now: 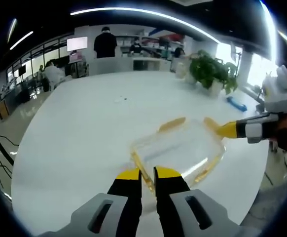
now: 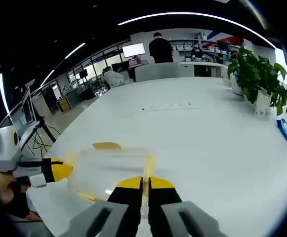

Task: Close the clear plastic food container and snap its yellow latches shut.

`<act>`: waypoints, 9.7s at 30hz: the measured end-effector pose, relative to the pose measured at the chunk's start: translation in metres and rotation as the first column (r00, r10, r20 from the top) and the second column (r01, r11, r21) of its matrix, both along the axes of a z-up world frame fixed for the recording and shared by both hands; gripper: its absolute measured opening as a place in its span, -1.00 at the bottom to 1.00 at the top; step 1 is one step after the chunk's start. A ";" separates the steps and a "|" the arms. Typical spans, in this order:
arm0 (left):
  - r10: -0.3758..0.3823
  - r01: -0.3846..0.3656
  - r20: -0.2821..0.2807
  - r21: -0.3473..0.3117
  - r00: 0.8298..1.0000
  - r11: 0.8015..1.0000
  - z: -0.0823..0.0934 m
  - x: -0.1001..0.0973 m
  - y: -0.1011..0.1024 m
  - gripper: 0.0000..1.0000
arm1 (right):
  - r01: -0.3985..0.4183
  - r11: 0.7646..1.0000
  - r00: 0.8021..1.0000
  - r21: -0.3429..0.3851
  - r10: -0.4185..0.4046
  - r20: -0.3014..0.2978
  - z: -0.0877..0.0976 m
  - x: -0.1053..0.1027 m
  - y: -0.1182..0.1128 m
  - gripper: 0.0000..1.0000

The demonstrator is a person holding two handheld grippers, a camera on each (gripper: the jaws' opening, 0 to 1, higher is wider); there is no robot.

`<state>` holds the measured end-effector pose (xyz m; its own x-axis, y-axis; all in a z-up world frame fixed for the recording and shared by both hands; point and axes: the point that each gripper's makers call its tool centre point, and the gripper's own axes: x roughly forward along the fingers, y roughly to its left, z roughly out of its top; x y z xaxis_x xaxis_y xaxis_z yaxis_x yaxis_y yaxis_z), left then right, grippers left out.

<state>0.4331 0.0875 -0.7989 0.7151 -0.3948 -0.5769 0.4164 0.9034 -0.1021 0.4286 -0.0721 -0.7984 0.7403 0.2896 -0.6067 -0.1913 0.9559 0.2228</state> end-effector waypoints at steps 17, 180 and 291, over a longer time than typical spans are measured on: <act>-0.005 0.005 0.000 -0.006 1.000 1.000 -0.001 -0.001 -0.001 -0.89 | 0.012 1.000 1.000 0.003 -0.012 -0.004 -0.002 -0.005 -0.001 -1.00; 0.149 -0.173 -0.126 -0.201 0.981 0.964 -0.015 0.006 -0.001 -0.51 | 0.024 0.981 0.995 0.193 -0.005 -0.102 -0.024 -0.002 0.027 -0.32; -0.705 0.674 0.046 0.256 0.708 0.693 -0.011 -0.042 -0.066 -0.12 | -0.836 0.546 0.542 -0.050 0.808 -0.229 -0.019 0.035 0.106 -0.18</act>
